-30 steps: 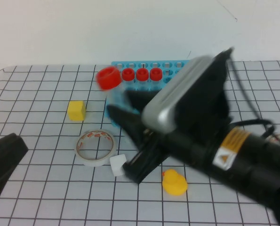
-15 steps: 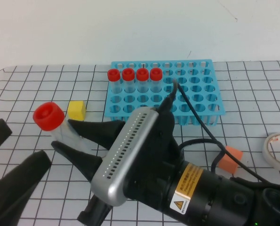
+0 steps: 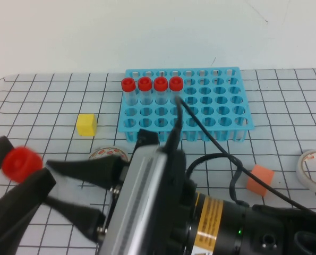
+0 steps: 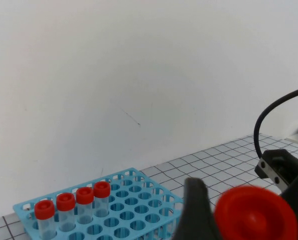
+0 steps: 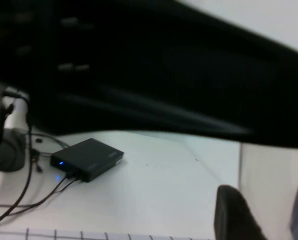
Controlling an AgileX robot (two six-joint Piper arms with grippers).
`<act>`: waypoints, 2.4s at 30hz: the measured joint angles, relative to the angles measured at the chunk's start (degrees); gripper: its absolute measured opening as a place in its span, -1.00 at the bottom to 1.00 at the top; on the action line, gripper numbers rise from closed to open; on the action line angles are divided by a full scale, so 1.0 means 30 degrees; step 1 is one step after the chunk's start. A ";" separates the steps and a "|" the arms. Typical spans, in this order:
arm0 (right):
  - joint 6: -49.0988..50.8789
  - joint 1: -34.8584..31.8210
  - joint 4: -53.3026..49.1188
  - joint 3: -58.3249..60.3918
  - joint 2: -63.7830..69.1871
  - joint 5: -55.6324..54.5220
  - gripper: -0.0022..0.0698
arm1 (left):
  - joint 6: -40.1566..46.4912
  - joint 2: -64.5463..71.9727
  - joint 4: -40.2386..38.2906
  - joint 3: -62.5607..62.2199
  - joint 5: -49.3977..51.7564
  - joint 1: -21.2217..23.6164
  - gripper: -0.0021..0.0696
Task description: Place the test tubes
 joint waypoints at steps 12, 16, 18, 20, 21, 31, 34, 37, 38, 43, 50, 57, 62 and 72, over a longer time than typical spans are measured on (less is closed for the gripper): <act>0.0408 0.0000 -0.1817 0.0000 0.0029 -0.0217 -0.28 | -0.0181 0.0000 0.0231 0.0000 0.0138 0.0000 -0.23; 0.0408 0.0027 -0.1596 0.0032 0.0029 -0.0386 -0.28 | -0.0207 0.0000 0.0275 -0.0057 0.0062 0.0000 -0.23; 0.0365 0.0039 -0.1512 0.0032 0.0029 -0.0331 -0.28 | -0.0224 0.0129 0.0275 -0.0087 0.0050 0.0000 -0.23; 0.0184 0.0039 -0.1235 0.0032 -0.0166 0.0156 -0.28 | -0.0257 0.0471 0.0238 -0.0132 0.0098 0.0000 -0.23; 0.0101 0.0039 -0.1097 0.0071 -0.0289 0.0528 -0.28 | -0.0271 0.0718 0.0199 -0.0132 0.0157 0.0000 -0.23; -0.2441 0.0039 0.2552 0.0139 -0.3458 0.8694 0.45 | 0.3693 0.4167 -0.3124 -0.1672 0.0164 0.0000 -0.23; -0.4118 0.0039 0.3575 0.0139 -0.4756 1.1812 0.37 | 0.6460 0.5563 -0.4518 -0.2837 0.0077 0.0000 -0.23; -0.5160 0.0039 0.3859 0.0139 -0.6436 1.4408 0.13 | 0.8994 0.7469 -0.4924 -0.4085 0.0643 0.0000 -0.23; -0.5299 0.0039 0.3859 0.0139 -0.7008 1.5330 0.02 | 0.9712 0.8248 -0.4998 -0.4581 0.1141 0.0000 -0.23; -0.5871 0.0039 0.3809 0.0139 -0.9467 1.9807 -0.68 | 1.2395 1.2449 -0.4991 -0.7047 0.4080 0.0000 -0.23; -0.3912 0.0039 0.3335 0.0139 -1.2368 2.5784 -0.93 | 1.2893 1.8309 -0.4991 -1.1042 0.4848 0.0000 -0.23; 0.0176 0.0039 0.1181 0.0188 -1.2955 2.8415 -0.94 | 1.2341 2.3395 -0.4956 -1.5318 0.5915 -0.0475 -0.23; 0.3501 0.0039 -0.1325 0.0908 -1.2955 2.8380 -0.94 | 1.2007 2.6287 -0.4956 -1.7722 0.3210 -0.1839 -0.23; 0.6437 0.0039 -0.3116 0.1683 -1.2955 2.8486 -0.94 | 1.2414 3.0322 -0.5069 -2.1131 0.0211 -0.2851 -0.23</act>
